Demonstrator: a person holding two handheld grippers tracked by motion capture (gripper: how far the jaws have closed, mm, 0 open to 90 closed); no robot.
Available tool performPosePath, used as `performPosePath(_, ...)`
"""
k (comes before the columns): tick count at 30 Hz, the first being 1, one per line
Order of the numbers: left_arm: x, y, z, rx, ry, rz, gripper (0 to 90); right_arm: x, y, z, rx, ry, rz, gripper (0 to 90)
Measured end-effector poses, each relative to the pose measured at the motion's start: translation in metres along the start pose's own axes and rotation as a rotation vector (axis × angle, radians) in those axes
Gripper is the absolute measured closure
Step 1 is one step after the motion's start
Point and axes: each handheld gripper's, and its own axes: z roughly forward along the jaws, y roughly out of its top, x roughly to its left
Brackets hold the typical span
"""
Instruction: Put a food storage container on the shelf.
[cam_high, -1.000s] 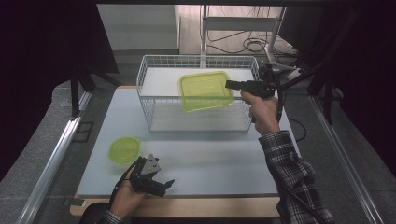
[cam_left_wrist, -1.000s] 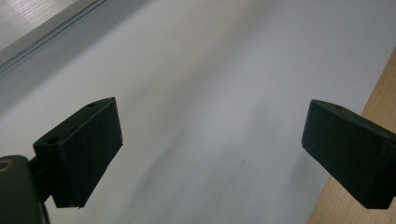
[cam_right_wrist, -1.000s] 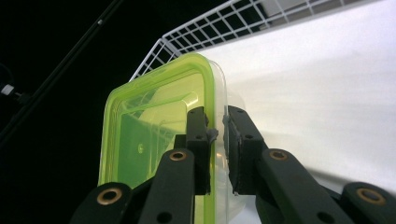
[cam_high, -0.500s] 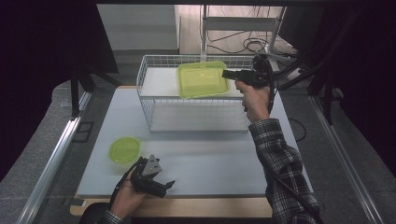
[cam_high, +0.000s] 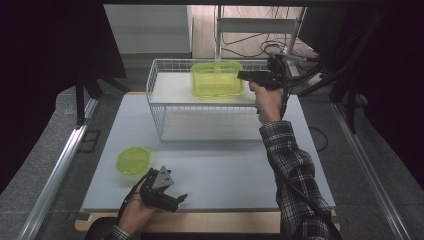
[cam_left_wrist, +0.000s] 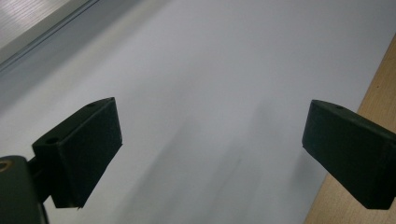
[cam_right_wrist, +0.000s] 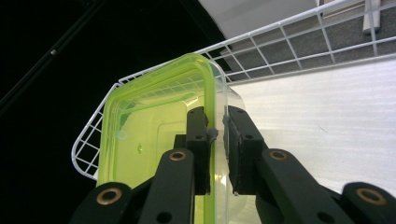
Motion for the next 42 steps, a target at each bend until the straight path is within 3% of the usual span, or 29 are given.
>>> performPosePath(5, -0.001, 0.000, 0.000, 0.001, -0.003, 0.008, 4.5, 0.001, -0.001, 0.002, 0.005, -0.017, -0.030, 78.9)
performPosePath(8, -0.001, 0.000, 0.001, 0.002, -0.006, 0.012, 4.5, 0.004, -0.001, 0.003, 0.017, -0.057, -0.083, 76.7)
performPosePath(13, -0.002, 0.000, 0.002, 0.011, -0.011, 0.023, 4.3, 0.003, -0.001, 0.006, 0.027, -0.081, -0.112, 74.8)
performPosePath(15, -0.002, 0.000, 0.002, 0.009, -0.014, 0.019, 4.2, 0.004, 0.000, 0.009, 0.031, -0.110, -0.148, 73.0)
performPosePath(21, 0.000, 0.000, 0.002, 0.003, -0.023, 0.009, 4.0, 0.003, 0.002, 0.014, 0.061, -0.128, -0.169, 67.3)
performPosePath(24, 0.000, -0.001, 0.002, 0.004, -0.026, 0.007, 3.8, -0.001, 0.002, 0.017, 0.065, -0.123, -0.156, 64.5)
performPosePath(25, 0.000, -0.001, 0.002, 0.003, -0.027, 0.006, 3.7, -0.001, 0.002, 0.018, 0.066, -0.130, -0.154, 59.0)
performPosePath(26, 0.000, -0.001, 0.002, 0.002, -0.028, 0.006, 3.6, -0.001, 0.002, 0.018, 0.055, -0.157, -0.179, 57.1)
performPosePath(31, 0.000, -0.001, 0.001, 0.001, -0.031, 0.003, 3.5, 0.002, 0.002, 0.017, 0.061, -0.185, -0.211, 52.6)
performPosePath(36, 0.002, -0.001, 0.001, -0.006, -0.037, -0.014, 3.0, 0.001, 0.002, 0.012, 0.050, -0.170, -0.215, 42.3)
performPosePath(42, 0.008, -0.001, -0.003, -0.051, -0.077, -0.078, 1.8, 0.001, 0.001, 0.003, 0.067, -0.124, -0.230, 34.1)
